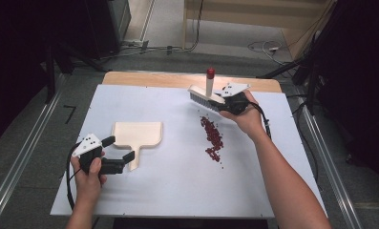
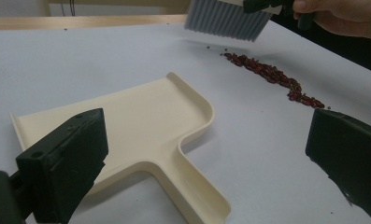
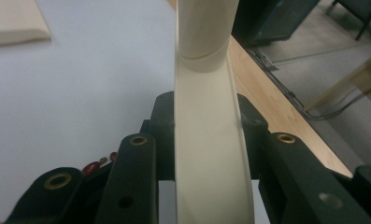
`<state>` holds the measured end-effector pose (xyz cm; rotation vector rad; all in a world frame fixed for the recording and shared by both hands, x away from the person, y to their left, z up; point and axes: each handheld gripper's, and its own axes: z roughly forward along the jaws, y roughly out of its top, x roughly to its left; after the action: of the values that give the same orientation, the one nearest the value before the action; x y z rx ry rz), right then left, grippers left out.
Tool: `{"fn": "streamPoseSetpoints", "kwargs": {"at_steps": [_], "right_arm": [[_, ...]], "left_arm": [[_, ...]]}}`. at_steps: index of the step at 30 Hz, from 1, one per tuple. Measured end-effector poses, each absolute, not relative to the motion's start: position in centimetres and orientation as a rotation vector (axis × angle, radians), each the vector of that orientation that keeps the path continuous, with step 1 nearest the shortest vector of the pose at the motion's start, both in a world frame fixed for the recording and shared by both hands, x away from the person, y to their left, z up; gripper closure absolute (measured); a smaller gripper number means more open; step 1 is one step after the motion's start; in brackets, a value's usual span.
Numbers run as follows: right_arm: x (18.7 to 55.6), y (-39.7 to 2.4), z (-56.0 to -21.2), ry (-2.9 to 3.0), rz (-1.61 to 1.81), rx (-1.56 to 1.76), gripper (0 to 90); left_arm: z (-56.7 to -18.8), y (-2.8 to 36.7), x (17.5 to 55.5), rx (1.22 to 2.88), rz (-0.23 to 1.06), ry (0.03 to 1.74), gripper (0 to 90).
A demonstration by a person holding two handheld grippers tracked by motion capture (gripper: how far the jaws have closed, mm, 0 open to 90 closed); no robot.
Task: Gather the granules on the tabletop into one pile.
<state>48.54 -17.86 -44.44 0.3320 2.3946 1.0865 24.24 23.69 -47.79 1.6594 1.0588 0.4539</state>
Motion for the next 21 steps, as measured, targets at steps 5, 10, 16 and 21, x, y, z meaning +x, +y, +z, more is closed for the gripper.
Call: {"fn": "streamPoseSetpoints", "kwargs": {"at_steps": [5, 10, 16, 21], "right_arm": [[49.0, -17.5, -46.0, 2.437, 1.080, 0.272, 65.7], [48.0, -17.8, -46.4, 2.519, 1.101, 0.164, 65.6], [46.5, -19.1, -46.5, 2.558, 1.187, 0.161, 65.7], [44.9, -19.7, -46.6, 2.581, 1.199, 0.121, 65.7]], "left_arm": [[-47.8, 23.9, 24.1, 1.659, 0.456, 1.061, 0.0], [-47.9, 23.8, 24.1, 1.661, 0.453, 1.063, 0.0], [-47.8, 23.5, 24.1, 1.666, 0.454, 1.057, 0.0], [-47.8, 23.4, 24.1, 1.670, 0.453, 1.054, 0.0]]}}
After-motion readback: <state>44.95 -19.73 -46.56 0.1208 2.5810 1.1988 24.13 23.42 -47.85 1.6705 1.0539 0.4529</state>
